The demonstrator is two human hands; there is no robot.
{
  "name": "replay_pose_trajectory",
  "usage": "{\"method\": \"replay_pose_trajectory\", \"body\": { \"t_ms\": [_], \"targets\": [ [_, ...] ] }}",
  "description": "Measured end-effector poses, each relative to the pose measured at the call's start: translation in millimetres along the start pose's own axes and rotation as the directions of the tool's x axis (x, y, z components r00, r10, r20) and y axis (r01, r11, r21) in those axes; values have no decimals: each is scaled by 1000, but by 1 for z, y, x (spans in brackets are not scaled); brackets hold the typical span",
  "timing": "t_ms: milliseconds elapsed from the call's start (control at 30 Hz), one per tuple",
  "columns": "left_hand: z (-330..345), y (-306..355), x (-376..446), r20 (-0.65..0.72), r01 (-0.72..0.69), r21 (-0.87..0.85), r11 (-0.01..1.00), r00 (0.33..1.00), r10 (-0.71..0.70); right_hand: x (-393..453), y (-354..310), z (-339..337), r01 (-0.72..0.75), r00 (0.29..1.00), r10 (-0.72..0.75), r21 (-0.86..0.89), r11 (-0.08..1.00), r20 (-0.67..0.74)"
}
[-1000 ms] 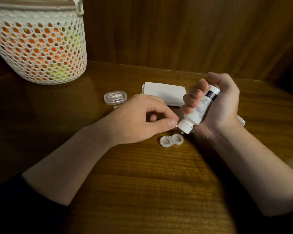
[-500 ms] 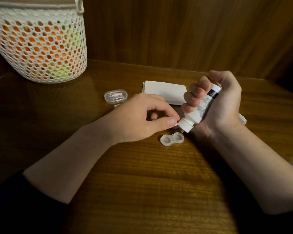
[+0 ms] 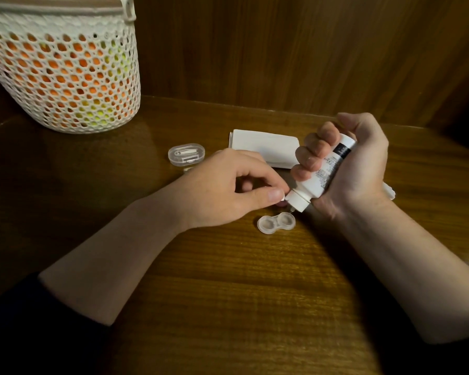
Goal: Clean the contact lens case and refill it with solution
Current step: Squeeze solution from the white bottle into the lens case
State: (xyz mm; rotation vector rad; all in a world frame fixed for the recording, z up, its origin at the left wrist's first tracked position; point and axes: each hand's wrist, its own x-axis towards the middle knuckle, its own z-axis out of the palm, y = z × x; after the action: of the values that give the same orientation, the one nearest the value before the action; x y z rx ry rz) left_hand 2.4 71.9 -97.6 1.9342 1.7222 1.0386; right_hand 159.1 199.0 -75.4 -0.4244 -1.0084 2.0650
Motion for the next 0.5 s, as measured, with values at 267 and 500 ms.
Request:
{"method": "replay_pose_trajectory", "body": {
  "t_ms": [267, 500],
  "targets": [
    [0, 0, 0, -8, -3, 2, 1000, 1000, 3, 0, 0, 0, 5, 1000, -5, 2, 1000, -2],
    [0, 1, 0, -7, 2, -3, 1000, 1000, -2, 0, 0, 0, 8, 1000, -8, 1, 1000, 1]
  ]
}}
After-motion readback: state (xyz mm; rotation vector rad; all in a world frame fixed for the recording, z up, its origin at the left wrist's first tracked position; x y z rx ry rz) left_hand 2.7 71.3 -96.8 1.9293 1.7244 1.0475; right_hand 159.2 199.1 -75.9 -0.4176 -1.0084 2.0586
